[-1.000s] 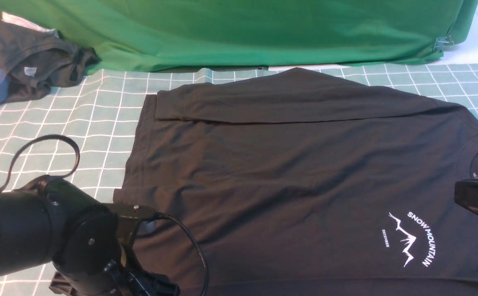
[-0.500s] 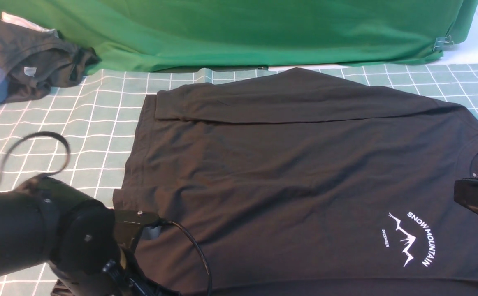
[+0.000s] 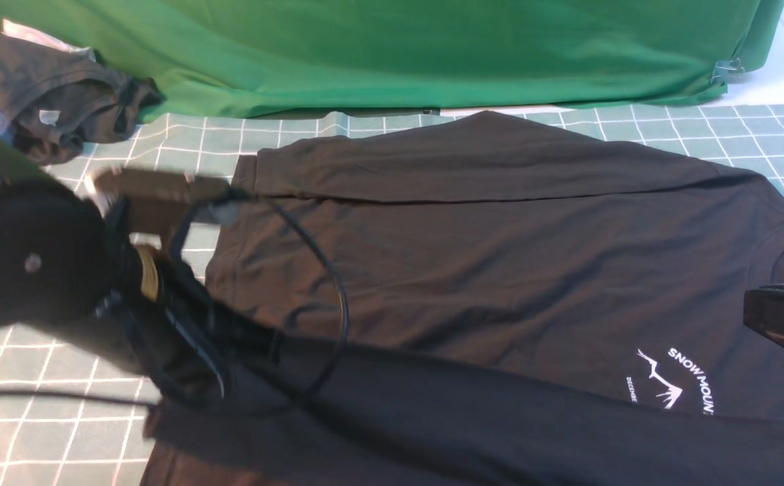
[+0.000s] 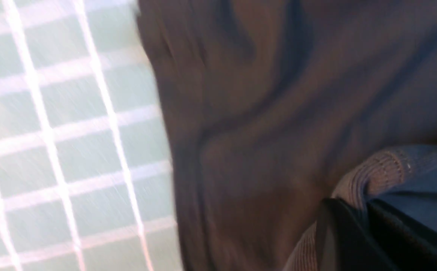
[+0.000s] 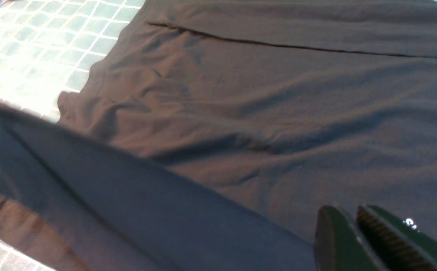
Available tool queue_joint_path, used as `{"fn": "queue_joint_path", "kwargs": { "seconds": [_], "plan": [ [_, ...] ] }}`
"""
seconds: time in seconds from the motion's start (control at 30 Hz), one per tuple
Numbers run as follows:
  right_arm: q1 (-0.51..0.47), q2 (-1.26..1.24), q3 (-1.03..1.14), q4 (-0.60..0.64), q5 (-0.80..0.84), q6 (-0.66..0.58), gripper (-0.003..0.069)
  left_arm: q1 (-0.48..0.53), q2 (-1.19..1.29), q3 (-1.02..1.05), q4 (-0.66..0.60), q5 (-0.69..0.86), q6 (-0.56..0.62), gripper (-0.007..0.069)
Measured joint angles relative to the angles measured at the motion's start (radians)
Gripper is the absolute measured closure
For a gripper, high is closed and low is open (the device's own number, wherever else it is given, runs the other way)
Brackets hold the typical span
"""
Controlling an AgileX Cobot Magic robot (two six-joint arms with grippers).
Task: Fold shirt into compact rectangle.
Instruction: 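Fold the left side of the black T-shirt inward over its body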
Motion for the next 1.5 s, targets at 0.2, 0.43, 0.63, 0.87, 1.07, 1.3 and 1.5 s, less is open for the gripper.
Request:
{"fn": "queue_joint_path", "kwargs": {
  "seconds": [0.2, 0.43, 0.63, 0.87, 1.07, 1.3, 1.5],
  "plan": [
    [0.0, 0.0, 0.0, 0.0, 0.0, 0.0, 0.0587, 0.0, 0.085, -0.111, 0.074, -0.002, -0.003, 0.0611],
    [0.0, 0.0, 0.0, 0.0, 0.0, 0.0, 0.058, 0.105, 0.218, -0.22, 0.09, -0.004, -0.006, 0.0611],
    [0.0, 0.0, 0.0, 0.0, 0.0, 0.0, 0.0571, 0.21, 0.304, -0.264, 0.05, -0.024, 0.06, 0.0611],
    [0.0, 0.0, 0.0, 0.0, 0.0, 0.0, 0.0564, 0.275, 0.382, -0.293, 0.037, -0.06, 0.082, 0.0611],
    [0.0, 0.0, 0.0, 0.0, 0.0, 0.0, 0.0556, 0.278, 0.385, -0.294, 0.023, -0.085, 0.137, 0.0608],
    [0.0, 0.0, 0.0, 0.0, 0.0, 0.0, 0.055, 0.278, 0.385, -0.294, 0.027, -0.104, 0.153, 0.0481],
    [0.0, 0.0, 0.0, 0.0, 0.001, 0.0, 0.0547, 0.278, 0.385, -0.294, 0.034, -0.156, 0.12, 0.0288]
  ]
}}
